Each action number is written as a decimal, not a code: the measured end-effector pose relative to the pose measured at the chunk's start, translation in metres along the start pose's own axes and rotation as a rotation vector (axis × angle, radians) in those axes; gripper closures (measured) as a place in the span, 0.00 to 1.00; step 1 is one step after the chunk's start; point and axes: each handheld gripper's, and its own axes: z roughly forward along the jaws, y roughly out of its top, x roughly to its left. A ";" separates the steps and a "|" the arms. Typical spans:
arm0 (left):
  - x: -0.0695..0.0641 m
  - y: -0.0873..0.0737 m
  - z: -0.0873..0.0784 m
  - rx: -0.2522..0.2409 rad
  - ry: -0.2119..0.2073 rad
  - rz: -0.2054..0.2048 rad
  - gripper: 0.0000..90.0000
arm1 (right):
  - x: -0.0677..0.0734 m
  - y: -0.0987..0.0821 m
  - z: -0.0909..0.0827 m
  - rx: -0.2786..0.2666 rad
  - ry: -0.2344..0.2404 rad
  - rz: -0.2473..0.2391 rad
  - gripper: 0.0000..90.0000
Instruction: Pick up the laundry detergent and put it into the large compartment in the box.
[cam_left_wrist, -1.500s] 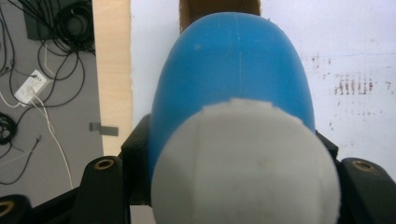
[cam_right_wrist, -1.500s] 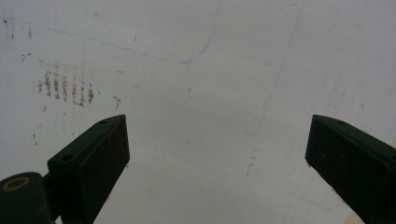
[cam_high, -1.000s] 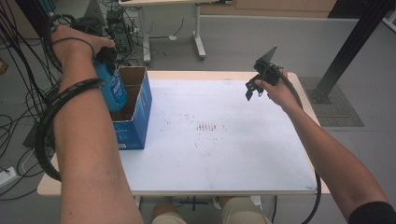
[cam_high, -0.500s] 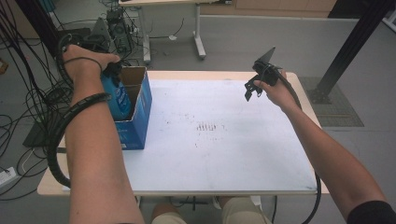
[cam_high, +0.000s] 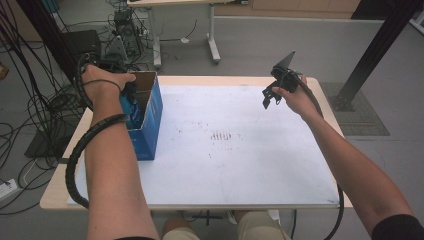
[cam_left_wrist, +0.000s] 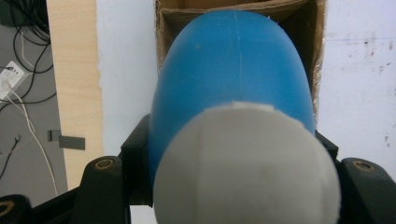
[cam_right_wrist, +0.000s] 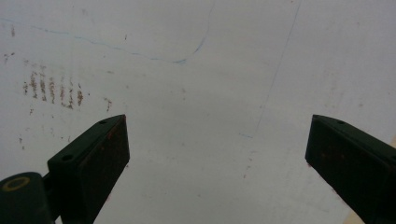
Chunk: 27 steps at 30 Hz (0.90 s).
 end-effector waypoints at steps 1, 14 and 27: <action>-0.001 0.000 0.003 0.003 0.001 0.001 0.43 | 0.000 0.000 0.000 0.000 0.000 0.000 0.07; -0.008 -0.005 0.028 -0.001 0.002 0.015 0.43 | 0.003 0.002 0.007 0.014 -0.003 -0.006 0.07; -0.011 -0.008 0.047 0.006 -0.007 0.029 0.43 | 0.000 -0.001 0.007 0.009 -0.008 0.003 0.07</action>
